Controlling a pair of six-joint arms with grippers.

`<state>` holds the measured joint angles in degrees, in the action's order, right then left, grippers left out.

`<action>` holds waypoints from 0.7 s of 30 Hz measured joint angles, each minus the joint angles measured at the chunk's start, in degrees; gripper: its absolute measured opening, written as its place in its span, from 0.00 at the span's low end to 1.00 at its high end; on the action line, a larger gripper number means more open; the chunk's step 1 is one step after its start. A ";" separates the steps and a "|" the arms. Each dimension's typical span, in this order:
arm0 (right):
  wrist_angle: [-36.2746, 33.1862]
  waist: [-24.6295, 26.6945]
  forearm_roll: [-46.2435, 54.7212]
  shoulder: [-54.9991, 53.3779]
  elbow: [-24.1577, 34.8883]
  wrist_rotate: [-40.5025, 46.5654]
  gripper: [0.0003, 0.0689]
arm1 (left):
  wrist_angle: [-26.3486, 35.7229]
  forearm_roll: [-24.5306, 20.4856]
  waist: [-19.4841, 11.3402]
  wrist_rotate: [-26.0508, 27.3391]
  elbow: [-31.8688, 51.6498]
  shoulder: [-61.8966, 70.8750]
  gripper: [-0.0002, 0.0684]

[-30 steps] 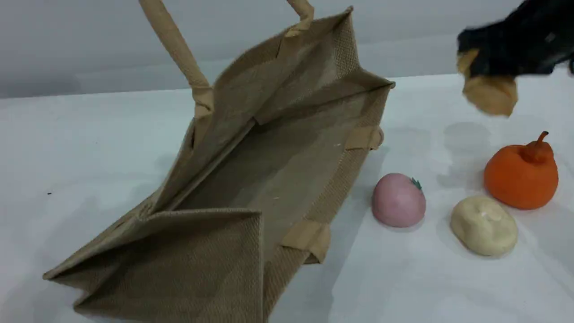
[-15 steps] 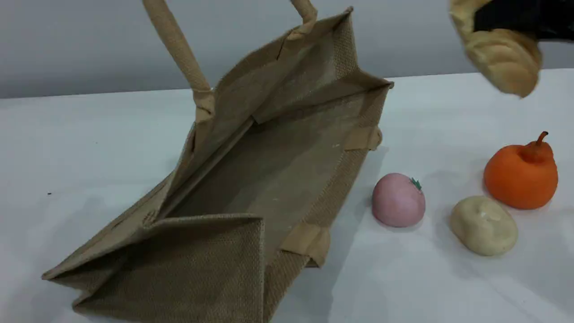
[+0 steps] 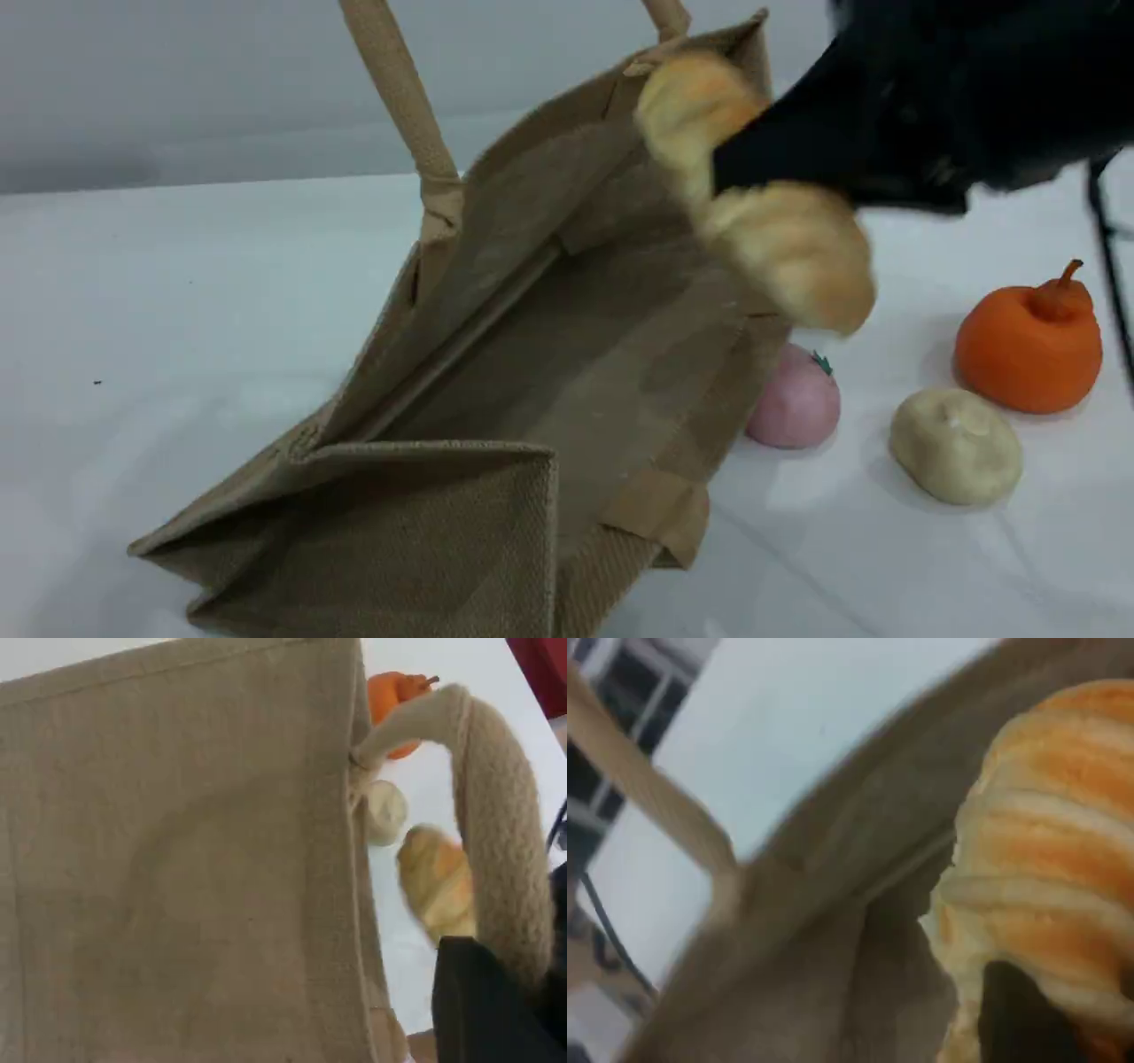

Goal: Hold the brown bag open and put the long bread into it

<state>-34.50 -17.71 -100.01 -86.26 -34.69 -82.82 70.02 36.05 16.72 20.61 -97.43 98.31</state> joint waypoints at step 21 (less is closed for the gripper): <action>1.41 -5.33 0.04 -23.40 -19.73 1.34 0.17 | -0.02 -0.29 0.00 0.00 -1.07 -0.81 0.13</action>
<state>-33.10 -23.04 -99.96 -109.66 -54.42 -81.48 70.00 35.76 16.72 20.61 -98.50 97.50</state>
